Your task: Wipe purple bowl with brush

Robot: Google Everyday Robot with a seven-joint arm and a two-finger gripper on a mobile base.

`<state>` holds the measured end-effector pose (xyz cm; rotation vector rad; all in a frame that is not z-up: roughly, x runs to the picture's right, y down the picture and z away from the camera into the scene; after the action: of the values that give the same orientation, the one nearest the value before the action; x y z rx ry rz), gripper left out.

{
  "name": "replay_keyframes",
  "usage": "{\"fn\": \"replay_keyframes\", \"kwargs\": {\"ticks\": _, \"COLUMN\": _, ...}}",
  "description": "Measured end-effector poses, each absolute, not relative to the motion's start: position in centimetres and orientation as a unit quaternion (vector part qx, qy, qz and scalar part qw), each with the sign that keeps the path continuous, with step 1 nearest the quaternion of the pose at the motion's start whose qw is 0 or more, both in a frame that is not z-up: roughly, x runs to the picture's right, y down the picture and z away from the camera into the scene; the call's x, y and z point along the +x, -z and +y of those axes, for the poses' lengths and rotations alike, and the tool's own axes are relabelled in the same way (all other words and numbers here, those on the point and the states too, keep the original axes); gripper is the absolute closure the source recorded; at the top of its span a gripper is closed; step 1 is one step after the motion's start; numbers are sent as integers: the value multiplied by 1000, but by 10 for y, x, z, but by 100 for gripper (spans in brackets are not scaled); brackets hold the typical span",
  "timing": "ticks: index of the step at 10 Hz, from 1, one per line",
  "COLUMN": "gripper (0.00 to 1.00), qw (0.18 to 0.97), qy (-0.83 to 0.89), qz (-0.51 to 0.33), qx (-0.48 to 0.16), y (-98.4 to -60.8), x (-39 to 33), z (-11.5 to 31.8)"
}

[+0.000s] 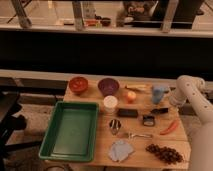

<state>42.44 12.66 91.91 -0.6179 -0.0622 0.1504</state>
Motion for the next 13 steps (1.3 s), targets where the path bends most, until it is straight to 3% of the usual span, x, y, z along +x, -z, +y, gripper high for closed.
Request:
{"fn": "replay_keyframes", "kwargs": {"ticks": 1, "gripper": 20, "qw": 950, "qy": -75, "qz": -32, "qx": -302, "y": -918, "x": 426, "z": 125}}
{"fn": "replay_keyframes", "kwargs": {"ticks": 3, "gripper": 31, "qw": 951, "qy": -79, "qz": -32, "qx": -296, "y": -909, "x": 431, "z": 119}}
{"fn": "replay_keyframes", "kwargs": {"ticks": 10, "gripper": 33, "qw": 942, "qy": -62, "qz": -33, "qx": -329, "y": -922, "x": 422, "z": 137}}
{"fn": "replay_keyframes", "kwargs": {"ticks": 13, "gripper": 59, "qw": 940, "qy": -63, "qz": -33, "qx": -334, "y": -918, "x": 424, "z": 138}}
